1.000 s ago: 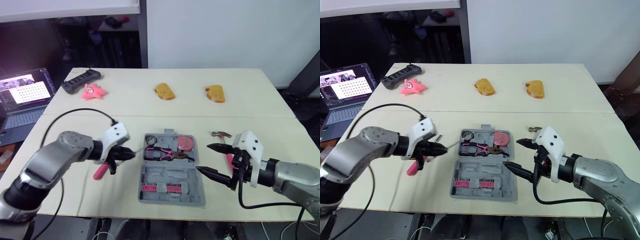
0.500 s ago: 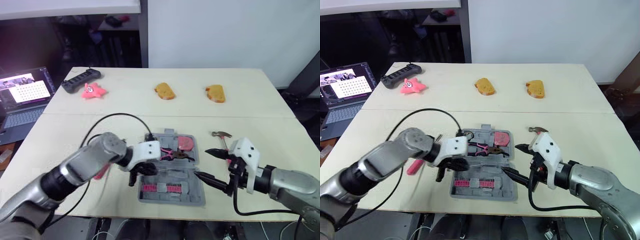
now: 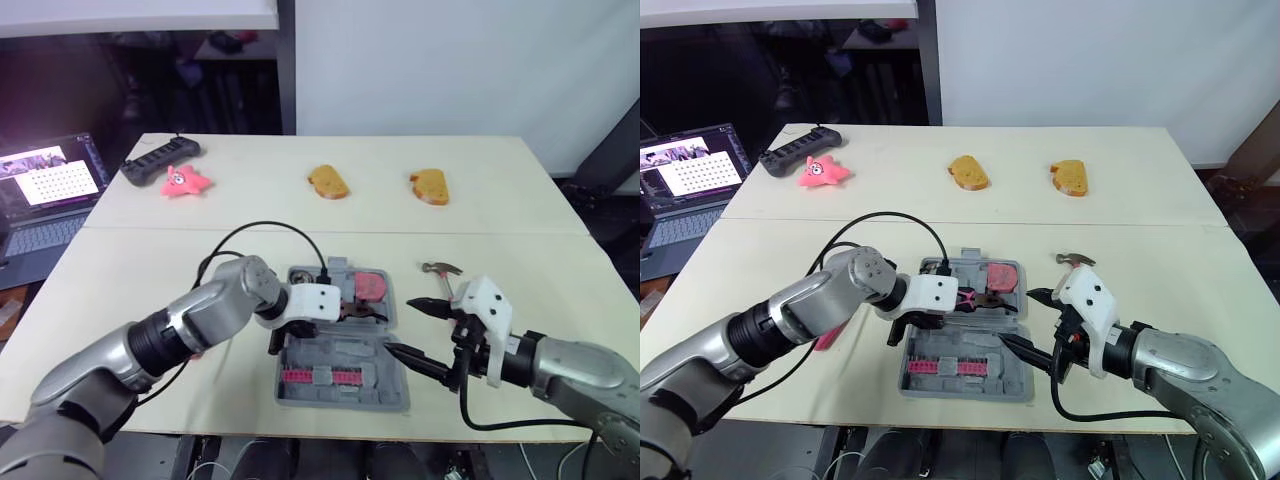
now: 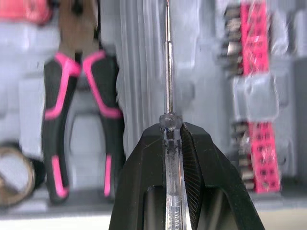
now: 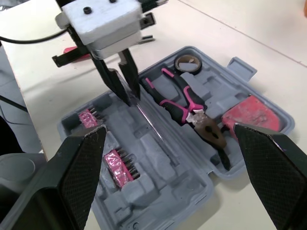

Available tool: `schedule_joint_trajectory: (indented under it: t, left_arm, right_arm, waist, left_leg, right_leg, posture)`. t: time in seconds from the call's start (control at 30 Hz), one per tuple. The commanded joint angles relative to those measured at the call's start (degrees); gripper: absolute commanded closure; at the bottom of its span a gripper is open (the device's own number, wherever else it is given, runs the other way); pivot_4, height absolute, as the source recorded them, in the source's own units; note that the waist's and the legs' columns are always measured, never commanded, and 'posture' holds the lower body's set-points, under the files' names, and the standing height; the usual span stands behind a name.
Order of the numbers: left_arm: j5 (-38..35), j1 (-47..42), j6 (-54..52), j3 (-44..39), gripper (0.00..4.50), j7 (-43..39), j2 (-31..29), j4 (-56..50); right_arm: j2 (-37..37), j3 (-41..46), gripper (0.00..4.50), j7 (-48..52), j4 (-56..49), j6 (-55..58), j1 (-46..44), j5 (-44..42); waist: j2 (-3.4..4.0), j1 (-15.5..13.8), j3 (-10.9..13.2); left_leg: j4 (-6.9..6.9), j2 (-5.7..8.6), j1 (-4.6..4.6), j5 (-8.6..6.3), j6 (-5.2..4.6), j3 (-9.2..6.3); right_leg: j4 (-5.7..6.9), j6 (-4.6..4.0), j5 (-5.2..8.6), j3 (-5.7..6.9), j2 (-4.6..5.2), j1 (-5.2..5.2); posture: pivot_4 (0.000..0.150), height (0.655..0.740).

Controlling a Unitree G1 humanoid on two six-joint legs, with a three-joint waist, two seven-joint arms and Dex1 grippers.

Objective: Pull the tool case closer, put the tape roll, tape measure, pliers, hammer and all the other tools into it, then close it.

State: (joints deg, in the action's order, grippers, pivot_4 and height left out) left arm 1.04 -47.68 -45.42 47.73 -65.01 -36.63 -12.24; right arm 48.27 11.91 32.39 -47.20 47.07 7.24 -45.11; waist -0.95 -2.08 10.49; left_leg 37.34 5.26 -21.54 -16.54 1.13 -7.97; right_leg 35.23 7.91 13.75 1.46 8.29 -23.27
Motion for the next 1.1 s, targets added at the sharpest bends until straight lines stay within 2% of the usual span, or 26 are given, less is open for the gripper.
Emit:
schedule_joint_trajectory:
  t: [0.03,0.57,0.7,1.0,1.1]
  left_arm:
    - [3.19,-1.4,3.18,1.07,4.48,-1.26,0.64,1.72]
    - [6.96,1.45,0.82,0.76,4.48,0.31,6.89,6.39]
    - [7.1,0.88,-3.47,0.11,4.48,1.05,8.51,6.64]
    - [7.57,-0.5,-6.11,1.04,4.48,0.31,8.55,6.09]
    - [9.11,-1.21,-3.75,2.18,4.48,0.68,8.1,6.74]
  right_arm:
    - [-0.68,0.19,0.0,-0.47,-1.22,-0.7,-0.53,-0.19]
    - [-0.89,-0.85,0.0,-1.72,-2.45,-0.26,0.06,-0.5]
    - [-1.05,-1.1,0.0,-2.09,-2.41,-0.3,0.13,-0.51]
    - [-1.72,-1.95,0.0,-3.13,-2.66,-0.02,-0.09,-0.73]
    - [-2.14,-2.16,0.0,-3.59,-2.72,-0.04,-0.13,-0.79]
  waist:
    - [0.0,0.03,0.0]
    - [0.0,-0.07,0.0]
    - [0.0,-0.11,-0.01]
    - [0.01,-0.04,-0.01]
    - [0.01,-0.06,-0.01]
  left_leg:
    - [0.0,-0.01,0.01,0.0,0.0,0.0]
    - [0.09,-0.02,0.02,0.01,0.01,-0.01]
    - [0.12,-0.01,0.02,0.01,0.01,-0.01]
    - [0.13,-0.01,0.03,0.01,0.01,-0.02]
    - [0.14,-0.01,0.04,0.01,0.01,-0.02]
  right_leg:
    - [0.01,-0.01,0.0,0.0,-0.04,0.0]
    - [0.1,-0.01,0.0,-0.03,-0.07,0.01]
    - [0.11,-0.01,0.0,-0.04,-0.06,0.02]
    - [0.13,-0.01,0.0,-0.04,-0.06,0.04]
    - [0.16,-0.01,0.0,-0.04,-0.07,0.03]
  posture:
    - [0.15,0.74]
    - [0.15,0.74]
    - [0.15,0.74]
    - [0.15,0.74]
    - [0.15,0.74]
